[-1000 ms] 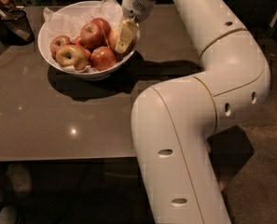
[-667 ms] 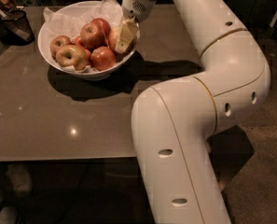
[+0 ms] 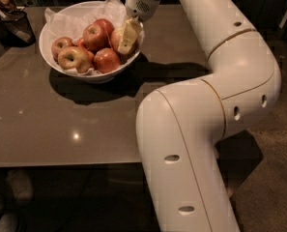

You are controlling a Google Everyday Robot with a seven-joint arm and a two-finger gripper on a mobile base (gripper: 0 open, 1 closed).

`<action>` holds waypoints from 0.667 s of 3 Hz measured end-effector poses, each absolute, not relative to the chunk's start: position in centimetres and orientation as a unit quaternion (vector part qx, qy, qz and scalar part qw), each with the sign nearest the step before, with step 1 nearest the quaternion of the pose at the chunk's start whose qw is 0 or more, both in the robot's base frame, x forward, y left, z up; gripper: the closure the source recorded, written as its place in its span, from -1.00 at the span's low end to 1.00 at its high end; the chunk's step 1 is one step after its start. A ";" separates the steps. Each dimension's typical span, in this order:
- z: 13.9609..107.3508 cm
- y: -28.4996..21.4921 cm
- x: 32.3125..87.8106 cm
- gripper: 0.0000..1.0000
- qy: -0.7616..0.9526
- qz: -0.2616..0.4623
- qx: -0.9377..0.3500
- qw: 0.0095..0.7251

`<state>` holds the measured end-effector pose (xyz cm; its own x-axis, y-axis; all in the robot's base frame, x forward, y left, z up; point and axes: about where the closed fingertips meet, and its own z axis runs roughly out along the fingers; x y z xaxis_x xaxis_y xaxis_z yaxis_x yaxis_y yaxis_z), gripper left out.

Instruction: Pick apple from white bowl

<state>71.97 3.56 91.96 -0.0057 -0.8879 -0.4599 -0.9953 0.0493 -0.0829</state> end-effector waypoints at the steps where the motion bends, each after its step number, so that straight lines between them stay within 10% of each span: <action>1: 94.5 2.6 71.8 1.00 0.702 0.115 -0.667 0.221; 2: 97.2 1.7 70.7 1.00 0.705 0.104 -0.660 0.237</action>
Offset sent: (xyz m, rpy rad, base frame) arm -0.0545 -0.0390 0.0803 -0.0015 -0.0943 -0.0694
